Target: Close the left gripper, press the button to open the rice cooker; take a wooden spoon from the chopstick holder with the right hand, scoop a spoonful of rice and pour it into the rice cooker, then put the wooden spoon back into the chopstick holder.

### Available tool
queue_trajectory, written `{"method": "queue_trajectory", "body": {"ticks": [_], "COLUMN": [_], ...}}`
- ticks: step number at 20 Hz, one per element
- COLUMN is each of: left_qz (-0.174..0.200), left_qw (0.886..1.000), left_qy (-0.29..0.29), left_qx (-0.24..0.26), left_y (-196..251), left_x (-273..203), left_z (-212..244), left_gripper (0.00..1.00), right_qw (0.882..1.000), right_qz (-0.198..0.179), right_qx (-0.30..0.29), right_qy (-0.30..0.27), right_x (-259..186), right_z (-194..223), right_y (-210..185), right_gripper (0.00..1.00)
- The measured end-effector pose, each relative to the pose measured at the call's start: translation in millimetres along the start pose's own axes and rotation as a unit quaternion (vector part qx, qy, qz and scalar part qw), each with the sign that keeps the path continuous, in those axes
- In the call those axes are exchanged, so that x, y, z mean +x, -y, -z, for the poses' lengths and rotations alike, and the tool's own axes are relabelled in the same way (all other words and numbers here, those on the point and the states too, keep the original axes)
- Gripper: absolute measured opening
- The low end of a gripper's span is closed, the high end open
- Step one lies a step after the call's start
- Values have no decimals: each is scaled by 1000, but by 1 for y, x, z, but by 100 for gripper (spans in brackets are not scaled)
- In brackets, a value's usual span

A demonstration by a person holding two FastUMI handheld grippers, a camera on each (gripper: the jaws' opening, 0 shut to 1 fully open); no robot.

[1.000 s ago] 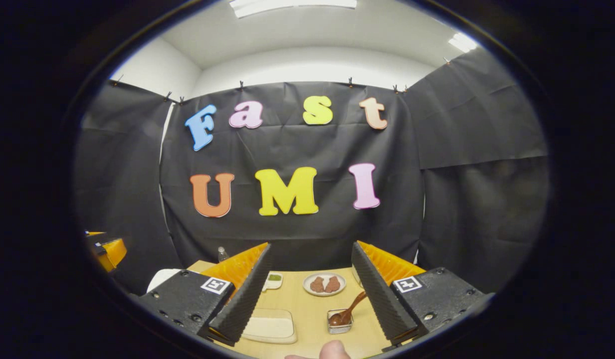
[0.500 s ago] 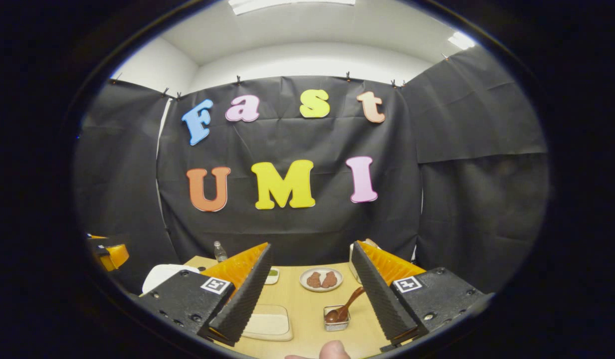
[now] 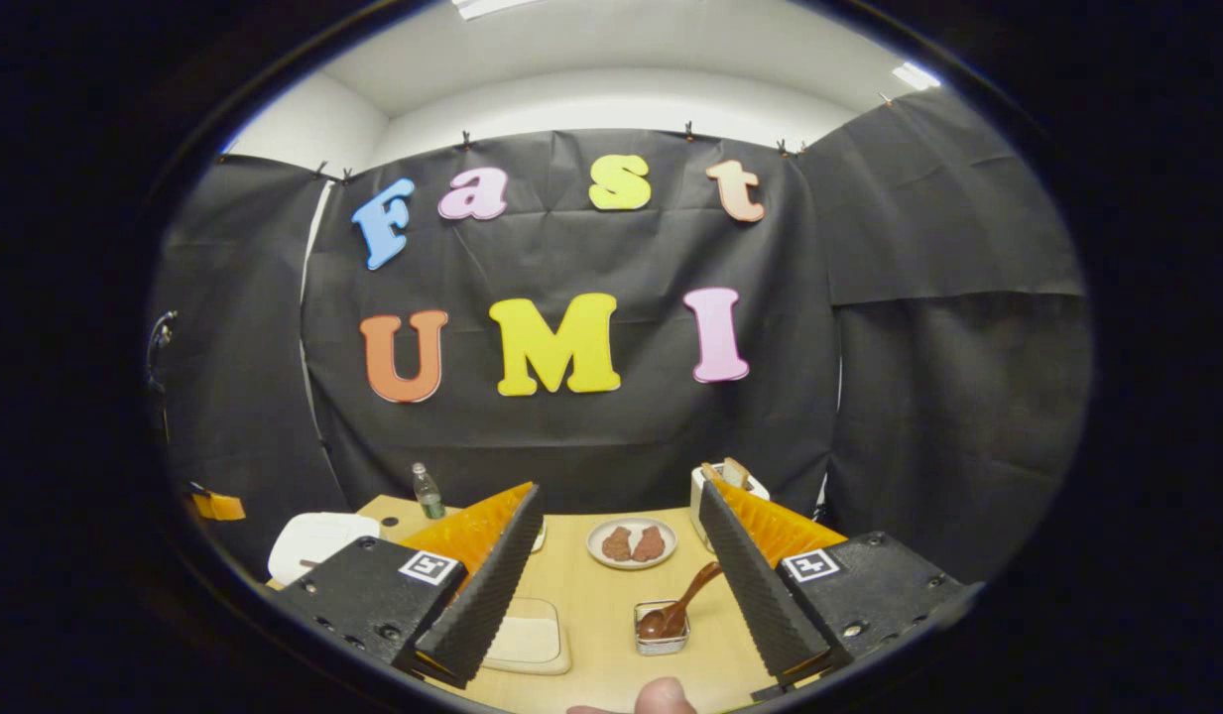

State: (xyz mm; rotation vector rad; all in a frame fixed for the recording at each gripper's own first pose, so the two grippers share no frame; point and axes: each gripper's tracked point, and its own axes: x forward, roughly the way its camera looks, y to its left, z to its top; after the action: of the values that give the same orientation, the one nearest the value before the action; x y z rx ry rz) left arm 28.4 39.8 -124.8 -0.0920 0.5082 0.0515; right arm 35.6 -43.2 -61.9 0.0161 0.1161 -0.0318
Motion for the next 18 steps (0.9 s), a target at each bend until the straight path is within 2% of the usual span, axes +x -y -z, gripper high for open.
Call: {"method": "queue_trajectory", "body": {"ticks": [2,3,5,8,9,14,18], "left_qz": [9,20,34,49,55,50,41], "left_qw": [999,997,988,976,972,957,953], "left_qy": [-43,-78,-143,-202,-216,-269,-285], "left_qx": [4,-10,-39,-64,-79,-98,-93], "left_y": [-4,-6,-12,-14,-12,-21,-30], "left_x": [24,36,57,85,92,114,124], "left_z": [13,23,43,60,63,82,94], "left_gripper": [0,0,0,0,0,0,0], "right_qw": [1000,1000,1000,999,999,999,998], "right_qz": [1,1,1,5,7,15,13], "right_qx": [0,0,1,-1,0,5,6], "right_qy": [-7,-11,-21,-34,-37,-50,-60], "right_x": [9,13,23,35,39,56,66], "right_z": [5,10,17,26,28,37,44], "right_y": [2,4,7,14,17,25,26], "right_gripper": [100,100,100,98,100,98,100]}}
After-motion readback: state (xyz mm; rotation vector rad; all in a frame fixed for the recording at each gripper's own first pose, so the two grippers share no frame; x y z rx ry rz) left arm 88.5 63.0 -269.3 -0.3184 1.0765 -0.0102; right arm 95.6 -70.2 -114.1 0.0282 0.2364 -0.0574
